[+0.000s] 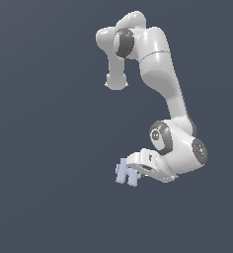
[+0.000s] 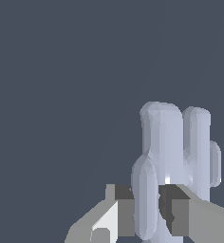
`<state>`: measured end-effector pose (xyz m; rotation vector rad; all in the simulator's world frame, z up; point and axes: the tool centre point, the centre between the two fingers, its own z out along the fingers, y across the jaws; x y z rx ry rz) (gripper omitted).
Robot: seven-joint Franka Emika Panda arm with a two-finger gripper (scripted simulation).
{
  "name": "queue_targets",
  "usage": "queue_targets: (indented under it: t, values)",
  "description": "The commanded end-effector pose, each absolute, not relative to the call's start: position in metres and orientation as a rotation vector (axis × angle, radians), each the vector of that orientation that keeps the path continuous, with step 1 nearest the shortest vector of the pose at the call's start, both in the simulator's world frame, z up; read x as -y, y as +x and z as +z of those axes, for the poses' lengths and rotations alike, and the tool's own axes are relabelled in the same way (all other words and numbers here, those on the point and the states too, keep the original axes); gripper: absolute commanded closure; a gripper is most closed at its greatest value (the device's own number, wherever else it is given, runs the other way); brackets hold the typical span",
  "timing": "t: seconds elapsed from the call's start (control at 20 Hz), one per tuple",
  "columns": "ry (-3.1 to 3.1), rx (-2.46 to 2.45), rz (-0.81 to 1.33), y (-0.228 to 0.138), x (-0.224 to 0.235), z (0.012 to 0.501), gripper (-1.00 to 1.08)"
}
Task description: Pick up the object and move it to a goal position.
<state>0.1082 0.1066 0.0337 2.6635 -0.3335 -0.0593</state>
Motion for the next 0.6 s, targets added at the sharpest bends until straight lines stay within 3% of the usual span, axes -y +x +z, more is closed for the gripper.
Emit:
queue_targets:
  t: [0.0, 0.55]
  values:
    - [2.664, 0.334, -0.059, 0.106, -0.101, 0.036, 1.08]
    - [2.665, 0.334, -0.061, 0.088, -0.055, 0.061, 1.08]
